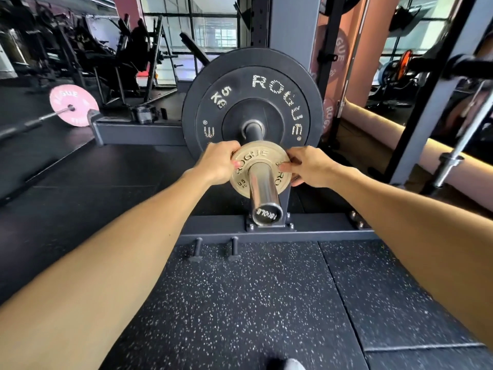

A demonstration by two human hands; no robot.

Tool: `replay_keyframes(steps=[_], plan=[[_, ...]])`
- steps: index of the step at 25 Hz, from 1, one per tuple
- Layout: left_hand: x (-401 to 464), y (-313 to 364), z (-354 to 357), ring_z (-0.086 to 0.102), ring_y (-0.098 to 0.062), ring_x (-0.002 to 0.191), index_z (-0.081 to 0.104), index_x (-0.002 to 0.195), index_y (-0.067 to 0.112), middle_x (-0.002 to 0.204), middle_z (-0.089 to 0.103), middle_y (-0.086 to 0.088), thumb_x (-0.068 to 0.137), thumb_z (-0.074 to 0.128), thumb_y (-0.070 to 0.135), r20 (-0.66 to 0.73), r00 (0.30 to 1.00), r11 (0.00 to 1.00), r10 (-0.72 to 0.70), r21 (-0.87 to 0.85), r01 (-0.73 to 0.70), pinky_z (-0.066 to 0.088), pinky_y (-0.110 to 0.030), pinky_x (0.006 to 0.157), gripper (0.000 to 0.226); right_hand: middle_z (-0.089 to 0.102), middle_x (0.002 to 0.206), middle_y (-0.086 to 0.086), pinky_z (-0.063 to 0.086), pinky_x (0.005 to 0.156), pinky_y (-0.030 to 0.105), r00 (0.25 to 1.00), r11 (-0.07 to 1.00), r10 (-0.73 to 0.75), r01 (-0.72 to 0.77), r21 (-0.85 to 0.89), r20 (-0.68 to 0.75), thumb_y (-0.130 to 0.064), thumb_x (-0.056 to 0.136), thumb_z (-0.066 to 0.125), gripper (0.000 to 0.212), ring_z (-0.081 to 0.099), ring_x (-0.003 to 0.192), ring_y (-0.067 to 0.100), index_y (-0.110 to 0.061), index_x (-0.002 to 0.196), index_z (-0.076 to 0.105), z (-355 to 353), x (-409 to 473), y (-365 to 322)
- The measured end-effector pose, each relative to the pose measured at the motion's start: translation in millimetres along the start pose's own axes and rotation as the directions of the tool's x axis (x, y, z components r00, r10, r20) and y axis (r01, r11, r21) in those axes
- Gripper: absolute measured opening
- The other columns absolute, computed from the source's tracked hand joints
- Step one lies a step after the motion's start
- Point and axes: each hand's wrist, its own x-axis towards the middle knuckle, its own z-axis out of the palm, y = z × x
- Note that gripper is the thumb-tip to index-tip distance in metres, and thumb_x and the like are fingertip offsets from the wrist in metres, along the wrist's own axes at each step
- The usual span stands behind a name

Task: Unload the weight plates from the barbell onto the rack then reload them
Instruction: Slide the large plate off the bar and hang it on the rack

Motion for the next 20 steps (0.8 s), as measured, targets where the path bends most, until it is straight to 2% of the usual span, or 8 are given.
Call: replay_keyframes(steps=[5, 8, 11, 13, 17, 20], plan=[[-54, 16, -5, 0.065, -0.032, 0.091, 0.063, 0.097, 0.015, 0.092, 0.066, -0.006, 0.095, 0.063, 0.013, -0.002, 1.0, 1.0, 0.027, -0.003, -0.027, 0.056, -0.051, 0.082, 0.003, 0.068, 0.087, 0.005, 0.062, 0.064, 0.034, 0.999, 0.999, -0.033, 0.033, -0.005, -0.038, -0.019, 0.091, 0.067, 0.016, 0.072, 0.083, 0.027, -0.004, 0.093, 0.061, 6, -59, -12], [-82, 24, -9, 0.065, -0.033, 0.093, 0.064, 0.1, 0.013, 0.095, 0.067, -0.008, 0.095, 0.063, 0.013, 0.004, 0.999, 0.999, 0.048, 0.008, -0.048, 0.057, -0.051, 0.082, 0.006, 0.066, 0.082, 0.004, 0.062, 0.071, 0.038, 0.998, 0.999, -0.045, 0.044, -0.02, -0.048, -0.017, 0.092, 0.065, 0.013, 0.072, 0.083, 0.032, -0.006, 0.089, 0.06, 11, -90, -18], [-105, 32, -13, 0.065, -0.033, 0.092, 0.064, 0.101, 0.014, 0.095, 0.066, -0.007, 0.094, 0.063, 0.013, 0.014, 0.998, 0.999, 0.053, 0.001, -0.053, 0.057, -0.05, 0.082, 0.006, 0.067, 0.08, 0.003, 0.062, 0.071, 0.038, 0.998, 0.998, -0.055, 0.054, -0.027, -0.041, -0.016, 0.092, 0.065, 0.01, 0.072, 0.081, 0.03, -0.013, 0.084, 0.059, 11, -115, -27], [-117, 37, -16, 0.065, -0.033, 0.092, 0.063, 0.097, 0.015, 0.09, 0.064, -0.006, 0.094, 0.064, 0.012, 0.022, 0.998, 0.998, 0.06, -0.001, -0.06, 0.057, -0.05, 0.081, 0.004, 0.068, 0.077, 0.0, 0.062, 0.066, 0.032, 0.998, 0.997, -0.063, 0.062, -0.036, -0.031, -0.015, 0.092, 0.065, 0.015, 0.072, 0.077, 0.026, -0.019, 0.079, 0.059, 11, -130, -31], [-131, 47, -30, 0.065, -0.033, 0.093, 0.064, 0.095, 0.016, 0.091, 0.064, -0.008, 0.093, 0.065, 0.011, 0.033, 0.997, 0.997, 0.077, 0.004, -0.077, 0.057, -0.05, 0.081, 0.006, 0.069, 0.075, -0.001, 0.058, 0.058, 0.021, 0.997, 0.997, -0.073, 0.073, -0.011, 0.003, -0.015, 0.091, 0.066, 0.015, 0.071, 0.07, 0.015, -0.019, 0.078, 0.06, 6, -148, -41], [-129, 58, -48, 0.067, -0.028, 0.092, 0.067, 0.1, 0.017, 0.098, 0.068, -0.007, 0.093, 0.065, 0.012, 0.041, 0.996, 0.997, 0.083, -0.001, -0.083, 0.06, -0.046, 0.075, 0.009, 0.071, 0.083, 0.008, 0.061, 0.065, 0.029, 0.997, 0.996, -0.081, 0.081, 0.025, 0.005, -0.014, 0.092, 0.065, 0.007, 0.072, 0.076, 0.021, -0.011, 0.087, 0.062, -8, -148, -52]])
